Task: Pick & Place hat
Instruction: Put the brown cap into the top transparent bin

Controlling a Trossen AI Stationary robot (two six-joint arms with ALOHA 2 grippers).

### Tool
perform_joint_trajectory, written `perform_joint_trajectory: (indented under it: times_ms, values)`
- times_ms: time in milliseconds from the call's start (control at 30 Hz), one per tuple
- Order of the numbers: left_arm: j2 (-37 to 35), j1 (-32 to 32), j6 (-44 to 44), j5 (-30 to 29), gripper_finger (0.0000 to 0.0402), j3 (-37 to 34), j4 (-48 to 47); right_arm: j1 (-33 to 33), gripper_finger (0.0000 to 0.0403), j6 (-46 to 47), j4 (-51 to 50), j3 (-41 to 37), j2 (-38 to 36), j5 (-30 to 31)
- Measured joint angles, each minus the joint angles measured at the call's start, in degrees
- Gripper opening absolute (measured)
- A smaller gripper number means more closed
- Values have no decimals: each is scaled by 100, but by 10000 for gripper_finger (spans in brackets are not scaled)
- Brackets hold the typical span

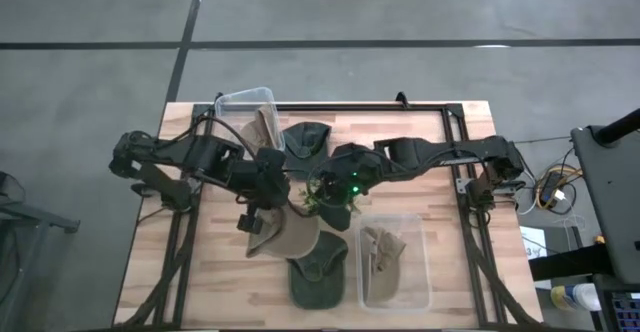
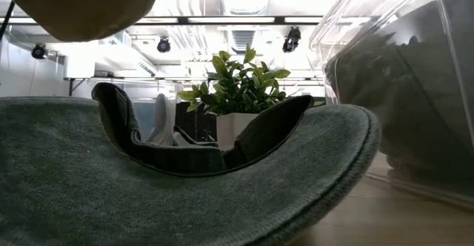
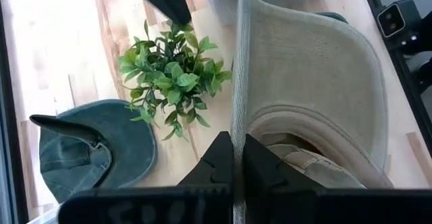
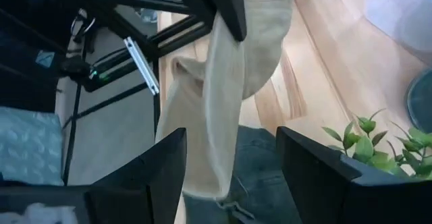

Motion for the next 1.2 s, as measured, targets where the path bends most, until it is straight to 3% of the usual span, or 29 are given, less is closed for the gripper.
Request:
perform_joint_trajectory:
  times_ms: [400,533,700,900,1200]
  values:
    - [4,11,-112,75,7,-36,155,90,209,248,702,-426,0,53]
    - [4,11,-126,134,7,-57,160,111,159,338,718,-438,0,45]
    - [18,11,-166,182,7,-57,204,111,36,330,716,-438,0,-80]
    - [20,11,-423,209,8,-57,209,111,14,351,700,-438,-2,-73]
    - [14,145,-1191,49,105,-14,295,98,11,417,667,-438,-2,-69]
